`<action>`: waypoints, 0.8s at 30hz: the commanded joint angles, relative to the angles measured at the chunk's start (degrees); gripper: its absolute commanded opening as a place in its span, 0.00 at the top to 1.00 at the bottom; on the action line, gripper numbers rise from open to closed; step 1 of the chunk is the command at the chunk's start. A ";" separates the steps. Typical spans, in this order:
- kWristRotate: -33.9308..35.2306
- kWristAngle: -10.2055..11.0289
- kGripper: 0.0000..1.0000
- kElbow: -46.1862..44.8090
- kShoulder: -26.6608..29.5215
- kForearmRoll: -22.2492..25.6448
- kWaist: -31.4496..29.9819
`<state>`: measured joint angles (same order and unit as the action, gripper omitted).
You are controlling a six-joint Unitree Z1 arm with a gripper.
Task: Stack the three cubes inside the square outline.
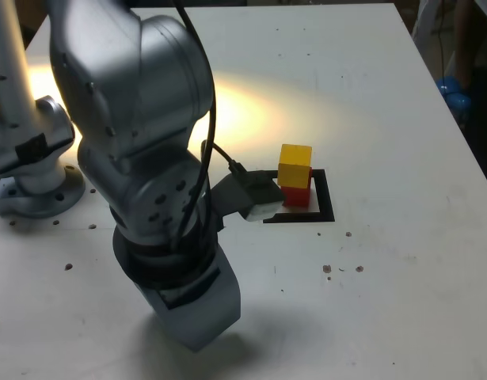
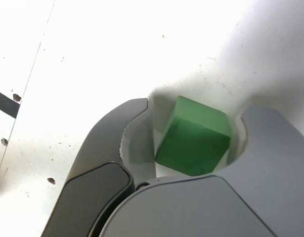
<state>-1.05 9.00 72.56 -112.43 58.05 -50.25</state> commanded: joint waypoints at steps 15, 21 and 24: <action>0.09 0.23 0.65 -0.01 0.29 0.88 -0.11; 0.69 0.91 0.65 0.95 1.30 2.61 0.07; 1.25 1.74 0.65 2.57 2.29 4.68 0.89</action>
<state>0.02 10.46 74.36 -111.08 61.98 -49.83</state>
